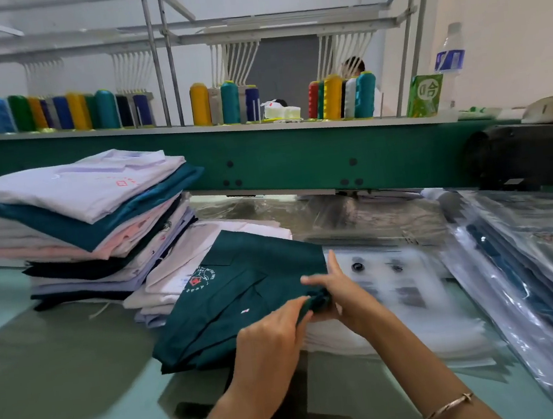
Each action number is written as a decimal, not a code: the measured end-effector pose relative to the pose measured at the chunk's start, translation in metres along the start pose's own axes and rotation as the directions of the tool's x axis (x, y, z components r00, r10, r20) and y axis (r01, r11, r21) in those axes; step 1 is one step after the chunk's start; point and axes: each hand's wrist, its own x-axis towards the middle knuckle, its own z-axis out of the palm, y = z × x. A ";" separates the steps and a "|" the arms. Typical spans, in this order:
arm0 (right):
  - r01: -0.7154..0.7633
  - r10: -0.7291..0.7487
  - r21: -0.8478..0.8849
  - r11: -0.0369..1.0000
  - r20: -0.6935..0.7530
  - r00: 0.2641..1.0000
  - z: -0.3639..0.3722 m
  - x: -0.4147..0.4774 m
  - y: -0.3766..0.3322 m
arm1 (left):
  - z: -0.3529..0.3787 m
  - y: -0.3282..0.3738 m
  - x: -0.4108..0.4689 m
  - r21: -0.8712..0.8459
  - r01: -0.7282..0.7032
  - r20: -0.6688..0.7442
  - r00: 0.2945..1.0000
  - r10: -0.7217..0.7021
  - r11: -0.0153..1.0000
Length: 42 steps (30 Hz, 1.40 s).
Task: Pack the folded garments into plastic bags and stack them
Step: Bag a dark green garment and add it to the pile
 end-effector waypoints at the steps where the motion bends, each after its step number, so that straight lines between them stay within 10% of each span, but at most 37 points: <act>1: 0.003 -0.003 -0.070 0.998 0.002 1.000 0.002 0.002 0.001 | -0.004 -0.002 -0.004 -0.050 -0.011 0.074 0.997 0.014 0.999; 8: 0.008 -0.009 0.025 1.000 0.024 1.000 0.003 -0.001 0.013 | -0.037 -0.088 -0.011 -0.145 0.564 0.211 0.820 -0.532 0.813; 11: 0.015 -0.015 0.032 0.999 0.002 1.000 0.000 -0.001 0.017 | -0.036 -0.129 -0.011 -0.152 0.853 0.319 0.521 -0.792 0.500; 16: 0.012 -0.013 -0.016 1.000 -0.031 0.999 0.001 -0.003 0.021 | -0.038 -0.152 -0.020 -0.337 0.939 0.662 0.186 -0.726 -0.066; 30: 0.211 -0.233 -0.655 0.725 0.056 0.971 0.019 -0.031 -0.007 | -0.066 -0.059 0.034 -0.569 0.724 0.539 0.686 -0.488 0.389; 36: 0.181 -0.246 -0.573 0.800 -0.039 0.968 0.024 -0.051 -0.029 | -0.058 -0.013 0.035 -0.638 0.584 0.530 0.806 -0.263 0.502; 42: 0.122 -0.388 -0.806 0.579 -0.141 0.911 0.008 -0.075 -0.043 | -0.038 0.026 0.034 -0.696 0.479 0.479 0.865 -0.152 0.535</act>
